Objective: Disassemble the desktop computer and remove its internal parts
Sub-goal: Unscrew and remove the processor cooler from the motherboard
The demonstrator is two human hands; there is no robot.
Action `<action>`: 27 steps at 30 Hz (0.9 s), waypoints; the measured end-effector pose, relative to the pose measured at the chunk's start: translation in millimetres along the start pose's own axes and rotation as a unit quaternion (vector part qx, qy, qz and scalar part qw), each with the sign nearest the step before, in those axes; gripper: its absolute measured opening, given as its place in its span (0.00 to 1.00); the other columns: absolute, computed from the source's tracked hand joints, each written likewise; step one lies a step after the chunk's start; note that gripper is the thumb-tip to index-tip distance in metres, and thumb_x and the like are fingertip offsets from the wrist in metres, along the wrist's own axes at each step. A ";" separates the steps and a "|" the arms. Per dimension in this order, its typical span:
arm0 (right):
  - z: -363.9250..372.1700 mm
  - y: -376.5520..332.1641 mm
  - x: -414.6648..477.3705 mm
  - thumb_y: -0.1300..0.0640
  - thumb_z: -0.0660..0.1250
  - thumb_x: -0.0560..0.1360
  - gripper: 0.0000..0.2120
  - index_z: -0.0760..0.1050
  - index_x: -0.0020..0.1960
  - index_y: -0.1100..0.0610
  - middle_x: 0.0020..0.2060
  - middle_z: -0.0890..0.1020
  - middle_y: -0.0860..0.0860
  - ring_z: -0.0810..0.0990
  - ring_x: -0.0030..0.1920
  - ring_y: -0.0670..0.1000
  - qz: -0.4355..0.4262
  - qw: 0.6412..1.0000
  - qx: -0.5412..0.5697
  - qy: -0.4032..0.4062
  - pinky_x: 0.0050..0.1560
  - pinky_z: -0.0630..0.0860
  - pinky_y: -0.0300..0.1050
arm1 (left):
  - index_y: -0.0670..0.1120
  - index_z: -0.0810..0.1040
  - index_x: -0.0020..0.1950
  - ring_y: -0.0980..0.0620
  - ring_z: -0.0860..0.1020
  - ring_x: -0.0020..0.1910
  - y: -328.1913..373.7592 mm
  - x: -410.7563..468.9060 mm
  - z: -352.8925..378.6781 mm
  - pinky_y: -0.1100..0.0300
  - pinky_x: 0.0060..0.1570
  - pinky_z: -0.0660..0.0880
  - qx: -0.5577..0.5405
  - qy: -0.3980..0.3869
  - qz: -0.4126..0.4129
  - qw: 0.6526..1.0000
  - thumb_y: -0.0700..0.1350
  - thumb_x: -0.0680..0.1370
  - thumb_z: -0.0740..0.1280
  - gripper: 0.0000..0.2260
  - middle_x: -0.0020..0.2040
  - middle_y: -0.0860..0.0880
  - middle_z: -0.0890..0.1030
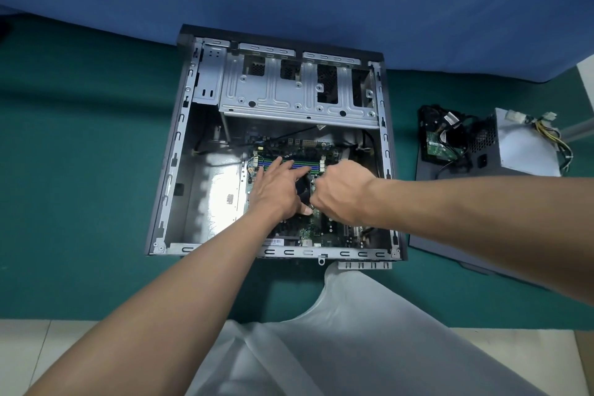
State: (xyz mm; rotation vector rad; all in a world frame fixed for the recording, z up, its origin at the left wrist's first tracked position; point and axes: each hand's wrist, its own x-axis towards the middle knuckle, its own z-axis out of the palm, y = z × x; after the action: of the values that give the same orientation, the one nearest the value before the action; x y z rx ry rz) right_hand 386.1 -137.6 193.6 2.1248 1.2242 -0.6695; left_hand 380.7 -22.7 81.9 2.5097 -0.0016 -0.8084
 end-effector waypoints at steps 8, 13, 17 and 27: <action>5.5 13.5 19.5 0.57 0.58 0.81 0.08 0.67 0.46 0.60 0.28 0.75 0.53 0.69 0.19 0.46 0.333 0.634 0.685 -0.135 0.19 0.62 0.35 | 0.58 0.60 0.77 0.52 0.46 0.78 0.2 -0.4 -1.8 0.52 0.76 0.43 -0.029 -0.009 -0.004 1.000 0.51 0.67 0.78 0.43 0.80 0.52 0.54; 6.6 8.4 13.1 0.63 0.56 0.79 0.06 0.68 0.44 0.62 0.33 0.71 0.53 0.68 0.26 0.47 0.287 0.755 0.575 -0.134 0.20 0.64 0.35 | 0.59 0.59 0.77 0.53 0.45 0.78 0.2 -0.1 -1.3 0.51 0.75 0.45 -0.042 -0.012 -0.012 0.999 0.50 0.67 0.78 0.44 0.80 0.53 0.54; 0.9 -6.8 -2.0 0.58 0.56 0.79 0.08 0.72 0.46 0.59 0.34 0.71 0.53 0.75 0.37 0.56 0.080 0.989 0.122 -0.034 0.34 0.72 0.47 | 0.59 0.59 0.77 0.53 0.46 0.78 1.7 0.3 -1.8 0.51 0.75 0.44 -0.036 -0.009 -0.013 0.999 0.46 0.69 0.77 0.41 0.80 0.53 0.54; -0.7 6.5 14.1 0.59 0.56 0.81 0.07 0.68 0.48 0.63 0.32 0.76 0.53 0.71 0.25 0.47 0.354 0.584 0.720 -0.125 0.17 0.62 0.33 | 0.58 0.59 0.77 0.52 0.46 0.78 0.2 -1.5 -2.5 0.51 0.75 0.44 -0.043 -0.011 -0.001 0.999 0.49 0.67 0.78 0.43 0.80 0.53 0.54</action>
State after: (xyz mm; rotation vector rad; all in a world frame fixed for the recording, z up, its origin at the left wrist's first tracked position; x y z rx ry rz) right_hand 398.3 -131.5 186.2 3.0668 -0.8788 -1.7919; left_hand 380.9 -21.5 84.6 2.4216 0.0279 -0.8189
